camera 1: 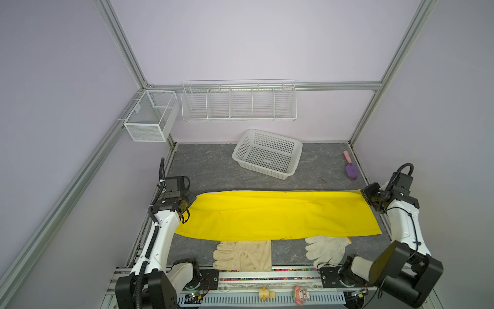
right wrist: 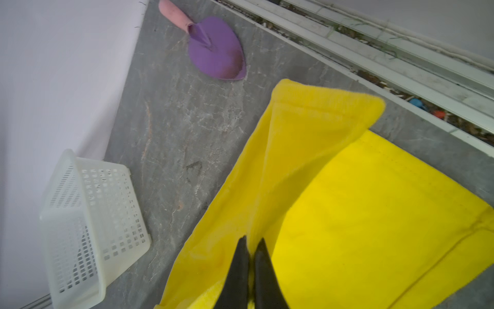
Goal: Fold and stack the trousers
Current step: Fold the trousers at the center of the table.
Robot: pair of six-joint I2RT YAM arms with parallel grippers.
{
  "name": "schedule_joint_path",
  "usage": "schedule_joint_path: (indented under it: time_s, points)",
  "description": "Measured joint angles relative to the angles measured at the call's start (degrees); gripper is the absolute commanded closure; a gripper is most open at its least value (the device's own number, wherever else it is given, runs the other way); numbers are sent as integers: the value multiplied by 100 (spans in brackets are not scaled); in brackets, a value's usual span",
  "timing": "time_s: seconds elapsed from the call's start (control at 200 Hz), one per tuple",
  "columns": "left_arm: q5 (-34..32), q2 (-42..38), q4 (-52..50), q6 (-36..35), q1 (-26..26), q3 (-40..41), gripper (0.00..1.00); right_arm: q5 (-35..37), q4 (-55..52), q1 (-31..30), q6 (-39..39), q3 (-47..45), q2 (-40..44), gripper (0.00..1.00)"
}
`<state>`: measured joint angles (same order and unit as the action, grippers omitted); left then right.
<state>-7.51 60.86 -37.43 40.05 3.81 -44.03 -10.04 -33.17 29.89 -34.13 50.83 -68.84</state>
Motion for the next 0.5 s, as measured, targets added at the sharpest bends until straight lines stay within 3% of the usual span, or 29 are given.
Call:
schedule_joint_path:
  time_s: [0.285,0.505]
  points:
    - [-59,-109,68,275,0,651,100,684,-44,2,-96,-1401,81,93]
    - [-13,649,188,306,2,782,100,595,260,2,33,-1493,-527,93]
